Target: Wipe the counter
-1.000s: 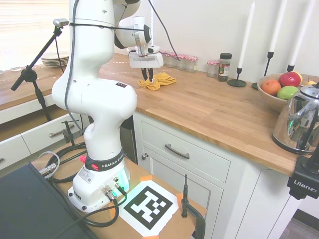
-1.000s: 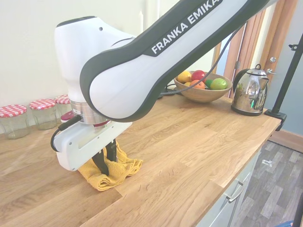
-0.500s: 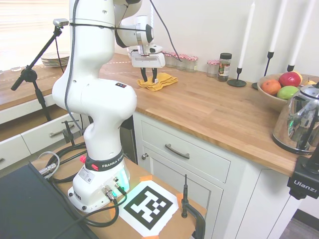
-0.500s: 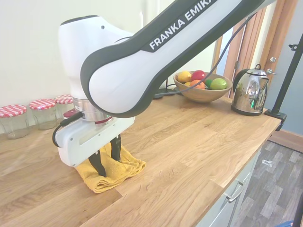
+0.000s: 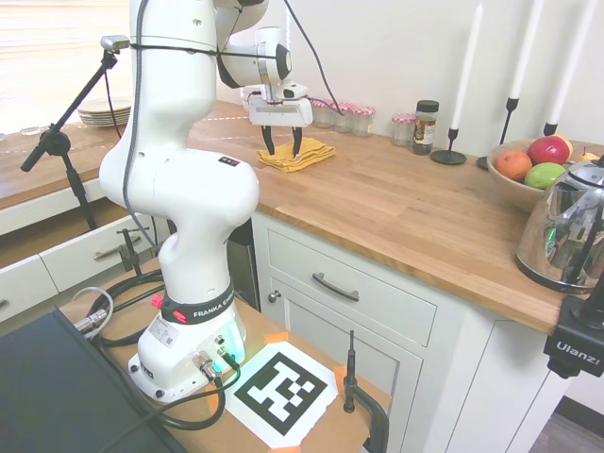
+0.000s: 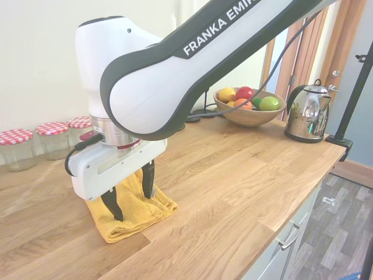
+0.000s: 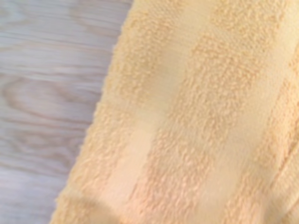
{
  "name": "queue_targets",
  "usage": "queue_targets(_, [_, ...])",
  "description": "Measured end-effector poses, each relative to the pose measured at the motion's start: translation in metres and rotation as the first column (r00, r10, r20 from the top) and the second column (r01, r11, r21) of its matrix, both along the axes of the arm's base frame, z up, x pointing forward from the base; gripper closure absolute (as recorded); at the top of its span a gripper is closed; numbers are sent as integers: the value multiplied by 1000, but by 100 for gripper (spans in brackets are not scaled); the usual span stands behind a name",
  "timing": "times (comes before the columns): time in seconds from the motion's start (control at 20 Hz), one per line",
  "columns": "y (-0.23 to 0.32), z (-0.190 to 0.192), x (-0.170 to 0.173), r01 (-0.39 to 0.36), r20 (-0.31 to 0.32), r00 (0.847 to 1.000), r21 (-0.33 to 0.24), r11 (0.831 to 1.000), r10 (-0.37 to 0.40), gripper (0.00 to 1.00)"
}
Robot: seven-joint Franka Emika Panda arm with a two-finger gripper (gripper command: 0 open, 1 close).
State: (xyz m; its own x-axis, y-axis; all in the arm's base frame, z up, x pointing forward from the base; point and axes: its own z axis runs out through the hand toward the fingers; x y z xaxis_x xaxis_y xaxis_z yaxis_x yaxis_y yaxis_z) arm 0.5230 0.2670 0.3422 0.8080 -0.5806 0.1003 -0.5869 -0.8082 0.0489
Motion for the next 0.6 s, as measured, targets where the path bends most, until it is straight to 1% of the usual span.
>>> queue_targets(0.3, [-2, 22, -14, 0, 24, 1000, 12, 1000, -1, 0])
queue_targets(0.6, [-3, 30, -29, 1, 26, 1000, 21, 1000, -2, 0])
